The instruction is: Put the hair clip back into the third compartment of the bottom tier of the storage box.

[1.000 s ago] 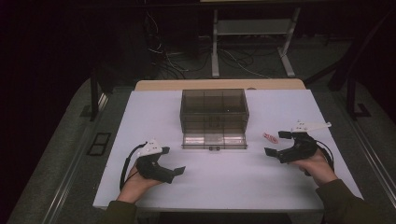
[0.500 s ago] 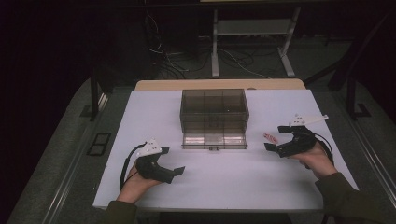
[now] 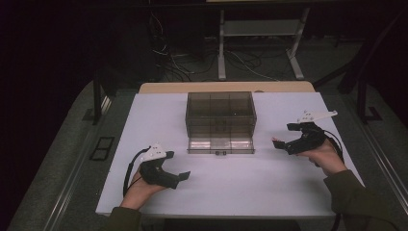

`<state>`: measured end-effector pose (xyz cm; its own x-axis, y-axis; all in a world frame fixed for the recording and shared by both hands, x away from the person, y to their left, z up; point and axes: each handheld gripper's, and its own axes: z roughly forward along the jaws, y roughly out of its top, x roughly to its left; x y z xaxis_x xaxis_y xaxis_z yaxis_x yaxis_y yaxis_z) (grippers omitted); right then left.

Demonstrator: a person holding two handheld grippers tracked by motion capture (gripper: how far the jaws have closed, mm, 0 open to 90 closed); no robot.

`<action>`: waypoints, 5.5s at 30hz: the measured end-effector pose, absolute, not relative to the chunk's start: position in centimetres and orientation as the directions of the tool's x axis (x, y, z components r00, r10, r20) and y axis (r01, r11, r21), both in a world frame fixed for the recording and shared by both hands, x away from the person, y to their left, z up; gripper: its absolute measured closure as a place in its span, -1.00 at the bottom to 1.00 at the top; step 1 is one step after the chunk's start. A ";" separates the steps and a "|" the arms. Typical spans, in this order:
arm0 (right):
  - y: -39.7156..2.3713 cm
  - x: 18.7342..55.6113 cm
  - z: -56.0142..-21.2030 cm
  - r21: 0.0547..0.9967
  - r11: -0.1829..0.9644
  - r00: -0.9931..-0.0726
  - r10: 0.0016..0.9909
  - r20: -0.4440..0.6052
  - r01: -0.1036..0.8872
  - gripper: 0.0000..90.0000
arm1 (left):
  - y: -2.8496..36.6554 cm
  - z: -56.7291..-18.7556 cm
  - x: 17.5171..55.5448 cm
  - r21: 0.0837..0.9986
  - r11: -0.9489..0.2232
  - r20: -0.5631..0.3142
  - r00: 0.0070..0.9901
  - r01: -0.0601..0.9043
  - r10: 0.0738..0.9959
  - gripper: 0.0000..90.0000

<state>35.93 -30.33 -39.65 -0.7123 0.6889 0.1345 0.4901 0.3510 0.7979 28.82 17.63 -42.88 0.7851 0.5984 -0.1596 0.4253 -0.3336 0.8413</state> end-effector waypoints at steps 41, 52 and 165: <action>-31.7 39.4 -40.3 0.772 0.384 -0.715 0.687 0.128 0.507 -1.00 | 17.7 -42.9 28.9 0.839 -0.342 -0.151 0.785 0.423 0.600 -1.00; -32.2 39.8 -40.9 0.763 0.390 -0.704 0.700 0.118 0.515 -1.00 | 17.7 -42.9 28.9 0.839 -0.341 -0.153 0.786 0.424 0.599 -1.00; -31.7 40.3 -43.5 0.646 0.562 -0.776 0.626 0.078 0.518 0.51 | 17.8 -43.0 28.7 0.839 -0.344 -0.153 0.789 0.421 0.595 -1.00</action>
